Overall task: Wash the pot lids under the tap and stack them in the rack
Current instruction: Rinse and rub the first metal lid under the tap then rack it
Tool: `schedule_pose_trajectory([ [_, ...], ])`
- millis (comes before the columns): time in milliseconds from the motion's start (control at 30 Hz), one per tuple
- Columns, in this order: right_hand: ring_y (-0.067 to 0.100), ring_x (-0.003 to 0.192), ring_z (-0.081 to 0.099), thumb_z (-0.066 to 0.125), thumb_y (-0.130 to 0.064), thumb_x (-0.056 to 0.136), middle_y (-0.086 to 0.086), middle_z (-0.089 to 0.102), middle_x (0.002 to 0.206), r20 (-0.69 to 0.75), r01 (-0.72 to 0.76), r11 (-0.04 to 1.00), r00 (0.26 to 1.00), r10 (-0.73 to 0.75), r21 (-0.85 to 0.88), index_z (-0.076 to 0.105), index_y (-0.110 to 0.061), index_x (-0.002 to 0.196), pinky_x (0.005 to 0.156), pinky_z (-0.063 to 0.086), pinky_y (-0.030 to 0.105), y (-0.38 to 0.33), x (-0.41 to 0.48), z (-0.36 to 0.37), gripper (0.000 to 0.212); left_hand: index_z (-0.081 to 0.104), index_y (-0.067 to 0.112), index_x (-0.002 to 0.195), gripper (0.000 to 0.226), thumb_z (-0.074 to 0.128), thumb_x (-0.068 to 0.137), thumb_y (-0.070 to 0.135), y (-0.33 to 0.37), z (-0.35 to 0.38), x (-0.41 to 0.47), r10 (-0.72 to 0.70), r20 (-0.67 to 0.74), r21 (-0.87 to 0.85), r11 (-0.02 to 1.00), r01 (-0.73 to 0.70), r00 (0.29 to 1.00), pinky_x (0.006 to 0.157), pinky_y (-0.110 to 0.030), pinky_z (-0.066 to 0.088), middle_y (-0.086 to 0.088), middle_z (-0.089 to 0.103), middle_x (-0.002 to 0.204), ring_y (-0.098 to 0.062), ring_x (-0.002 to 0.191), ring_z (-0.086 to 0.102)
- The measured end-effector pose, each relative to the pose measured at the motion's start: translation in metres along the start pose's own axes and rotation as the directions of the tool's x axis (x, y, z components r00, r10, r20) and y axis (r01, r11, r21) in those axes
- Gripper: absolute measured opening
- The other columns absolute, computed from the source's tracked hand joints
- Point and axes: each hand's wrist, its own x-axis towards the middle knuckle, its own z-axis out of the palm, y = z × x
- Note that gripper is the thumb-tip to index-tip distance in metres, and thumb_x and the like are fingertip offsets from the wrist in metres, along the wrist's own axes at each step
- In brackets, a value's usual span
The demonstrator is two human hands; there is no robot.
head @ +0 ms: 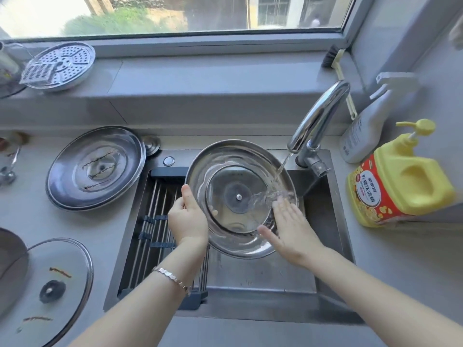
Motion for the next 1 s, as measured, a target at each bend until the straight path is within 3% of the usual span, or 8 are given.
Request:
schedule_pose_trajectory([
  [133,0.019,0.143,-0.016,0.003,-0.069,0.085,0.01,-0.017,0.155,-0.096,-0.148,0.981,0.982,0.16,0.124,-0.009,-0.008,0.147,0.114,-0.01,0.033,-0.009,0.027,-0.014,0.088,0.024,0.011,0.055,0.054,0.034,0.097,0.042,-0.005,0.001,-0.018,-0.047,0.111,0.059,0.997,0.04,0.993,0.045,-0.025,0.023,-0.006,0.029,0.052,-0.016,0.049,0.028],
  [233,0.022,0.143,-0.017,-0.003,-0.07,0.076,0.012,-0.018,0.155,-0.171,-0.115,0.993,0.979,0.107,-0.037,-0.007,-0.011,0.148,0.114,-0.012,0.035,-0.021,0.045,-0.016,0.092,0.025,0.012,0.055,0.052,0.034,0.098,0.041,-0.009,0.008,-0.035,-0.115,0.169,0.061,0.992,0.106,0.979,0.045,-0.025,0.023,-0.006,0.029,0.053,-0.016,0.051,0.027],
  [400,0.019,0.143,-0.015,-0.011,-0.067,0.074,0.009,-0.018,0.153,-0.124,0.223,0.971,0.965,-0.232,-0.08,-0.001,-0.01,0.148,0.111,-0.018,0.032,-0.058,0.041,-0.006,0.094,0.047,0.009,0.054,0.054,0.037,0.098,0.039,-0.009,0.018,-0.038,-0.165,0.21,0.01,0.986,0.167,0.964,0.061,-0.029,0.033,-0.003,0.049,0.056,-0.018,0.058,0.046],
  [567,0.01,0.144,0.007,0.019,-0.034,0.1,0.0,0.012,0.156,0.143,0.554,0.809,0.8,-0.583,0.198,0.02,-0.014,0.147,0.115,-0.002,0.025,-0.057,-0.003,-0.009,0.051,0.05,0.008,0.064,0.051,0.03,0.1,0.039,-0.014,0.017,-0.019,-0.287,0.209,0.098,0.957,0.272,0.935,0.063,-0.028,0.037,-0.002,0.051,0.063,-0.022,0.07,0.052],
  [667,0.012,0.136,0.032,0.024,-0.041,0.099,0.001,0.041,0.145,0.293,0.404,0.841,0.807,-0.513,0.36,0.046,-0.013,0.135,0.113,0.024,0.033,-0.036,-0.022,-0.02,0.05,0.056,-0.002,0.1,0.047,0.03,0.099,0.038,-0.027,0.021,-0.011,-0.46,0.259,0.19,0.886,0.422,0.849,0.071,-0.036,0.047,-0.015,0.058,0.087,-0.03,0.084,0.056],
  [733,0.018,0.114,0.052,0.032,-0.054,0.093,0.001,0.059,0.12,0.302,0.434,0.894,0.842,-0.446,0.11,0.055,-0.016,0.115,0.093,0.043,0.037,-0.021,-0.036,-0.02,0.05,0.05,-0.002,0.115,0.044,0.03,0.1,0.035,-0.033,0.023,-0.007,-0.558,0.296,0.202,0.83,0.521,0.775,0.058,-0.041,0.053,-0.022,0.06,0.103,-0.035,0.082,0.06],
  [900,0.011,0.062,0.062,0.037,-0.046,0.078,-0.011,0.064,0.068,-0.054,0.361,0.929,0.929,-0.366,-0.085,0.059,-0.023,0.074,0.051,0.04,0.023,0.005,-0.064,-0.009,0.032,0.052,0.0,0.097,0.025,0.029,0.097,0.009,-0.03,0.02,-0.004,-0.691,0.424,0.268,0.713,0.647,0.585,0.051,-0.048,0.053,-0.022,0.065,0.084,-0.032,0.067,0.064],
  [1000,0.014,0.076,0.058,0.056,-0.036,0.085,-0.007,0.065,0.083,-0.11,0.214,0.965,0.974,-0.198,0.154,0.061,-0.021,0.091,0.064,0.04,0.024,0.011,-0.06,-0.025,0.017,0.049,-0.001,0.102,0.02,0.033,0.097,0.011,-0.016,0.019,-0.006,-0.638,0.508,0.45,0.769,0.453,0.578,0.075,-0.048,0.055,-0.025,0.065,0.103,-0.037,0.087,0.066],
])
